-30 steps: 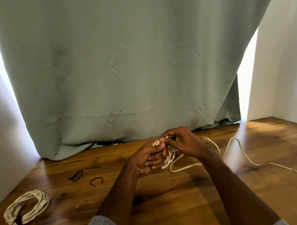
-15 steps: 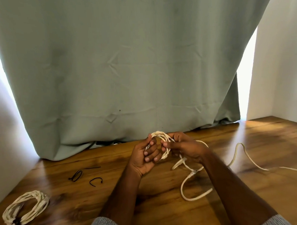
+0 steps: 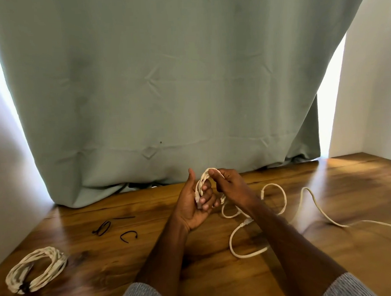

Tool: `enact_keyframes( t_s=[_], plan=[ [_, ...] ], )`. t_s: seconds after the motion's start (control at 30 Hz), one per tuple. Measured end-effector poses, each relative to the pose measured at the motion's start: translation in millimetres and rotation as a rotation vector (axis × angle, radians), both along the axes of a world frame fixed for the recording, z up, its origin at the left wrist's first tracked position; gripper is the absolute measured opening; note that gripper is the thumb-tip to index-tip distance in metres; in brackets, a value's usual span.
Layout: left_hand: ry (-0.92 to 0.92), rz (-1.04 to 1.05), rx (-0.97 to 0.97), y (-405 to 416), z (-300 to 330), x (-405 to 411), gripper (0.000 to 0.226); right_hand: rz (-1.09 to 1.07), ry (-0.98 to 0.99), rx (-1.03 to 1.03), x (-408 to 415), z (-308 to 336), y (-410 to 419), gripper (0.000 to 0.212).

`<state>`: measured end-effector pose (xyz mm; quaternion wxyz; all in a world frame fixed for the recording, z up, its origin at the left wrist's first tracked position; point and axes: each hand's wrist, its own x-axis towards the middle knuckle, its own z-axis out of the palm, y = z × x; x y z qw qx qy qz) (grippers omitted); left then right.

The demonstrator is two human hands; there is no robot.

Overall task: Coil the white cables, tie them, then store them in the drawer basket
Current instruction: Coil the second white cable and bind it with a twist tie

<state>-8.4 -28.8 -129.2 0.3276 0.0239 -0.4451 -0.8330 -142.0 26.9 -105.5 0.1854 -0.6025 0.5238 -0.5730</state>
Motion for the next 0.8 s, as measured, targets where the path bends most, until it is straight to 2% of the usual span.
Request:
enact_keyframes(
  t_s=[0.17,0.37,0.57,0.7,0.8],
  plan=[
    [-0.006,0.094,0.022,2,2,1,0.047,0.016,0.120,-0.084,-6,-3,-6,0.038],
    [0.174,0.085,0.128,-8,7,9,0.054,-0.032,0.343,-0.133,-31,-5,-4,0.026],
    [0.258,0.157,0.126,-6,18,15,0.052,-0.375,0.788,-0.016,-48,-7,-5,0.010],
    [0.345,0.203,0.096,-9,33,26,0.060,-0.538,1.034,0.112,-51,-6,0,0.020],
    [0.393,0.234,0.074,-18,35,35,0.063,-0.582,1.139,0.054,-48,-1,3,0.022]
  ],
)
